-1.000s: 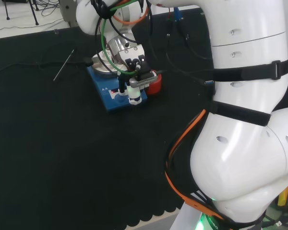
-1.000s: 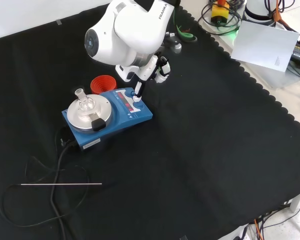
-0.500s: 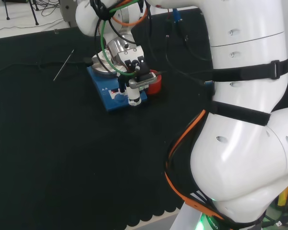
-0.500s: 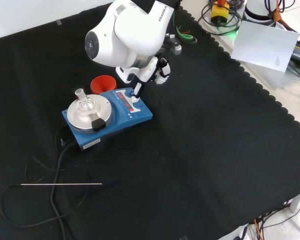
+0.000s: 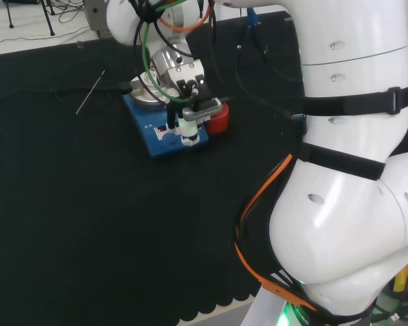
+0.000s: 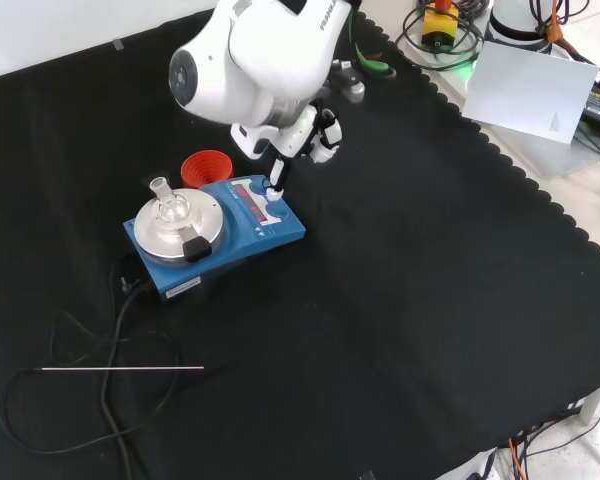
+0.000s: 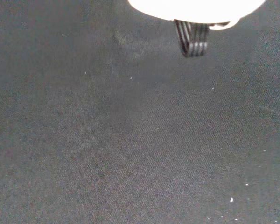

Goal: Turn on the heater.

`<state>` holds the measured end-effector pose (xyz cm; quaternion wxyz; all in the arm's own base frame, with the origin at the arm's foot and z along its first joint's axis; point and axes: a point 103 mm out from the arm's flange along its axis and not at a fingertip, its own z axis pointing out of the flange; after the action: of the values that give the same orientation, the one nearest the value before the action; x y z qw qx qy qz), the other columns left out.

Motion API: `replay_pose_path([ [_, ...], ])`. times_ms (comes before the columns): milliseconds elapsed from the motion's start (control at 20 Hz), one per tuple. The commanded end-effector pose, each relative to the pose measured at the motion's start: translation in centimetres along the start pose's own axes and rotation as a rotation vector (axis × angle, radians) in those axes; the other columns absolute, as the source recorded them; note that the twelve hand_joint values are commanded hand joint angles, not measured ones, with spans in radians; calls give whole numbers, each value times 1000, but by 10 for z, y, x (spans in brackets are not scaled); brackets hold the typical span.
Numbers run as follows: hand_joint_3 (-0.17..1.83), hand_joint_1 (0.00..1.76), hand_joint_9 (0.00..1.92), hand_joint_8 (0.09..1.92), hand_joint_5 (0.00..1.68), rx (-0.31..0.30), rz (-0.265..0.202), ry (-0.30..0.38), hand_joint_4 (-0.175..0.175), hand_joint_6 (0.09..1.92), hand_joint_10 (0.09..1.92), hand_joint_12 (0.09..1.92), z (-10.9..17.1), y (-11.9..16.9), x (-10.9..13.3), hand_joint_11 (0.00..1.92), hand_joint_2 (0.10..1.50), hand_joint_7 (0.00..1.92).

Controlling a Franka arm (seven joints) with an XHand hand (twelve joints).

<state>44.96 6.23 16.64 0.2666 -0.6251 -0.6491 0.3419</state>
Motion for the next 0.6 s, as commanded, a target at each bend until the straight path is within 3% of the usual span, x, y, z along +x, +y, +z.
replay_pose_path([
  [50, 1110, 1457, 1920, 1622, 312, -14, 7, 27, -33, 87, 1611, 1752, -17, -22, -16, 1900, 626, 1794],
  [600, 1116, 1456, 1920, 1617, 323, -46, 15, 44, -34, 87, 1609, 1752, -23, -20, -20, 1900, 624, 1798],
])
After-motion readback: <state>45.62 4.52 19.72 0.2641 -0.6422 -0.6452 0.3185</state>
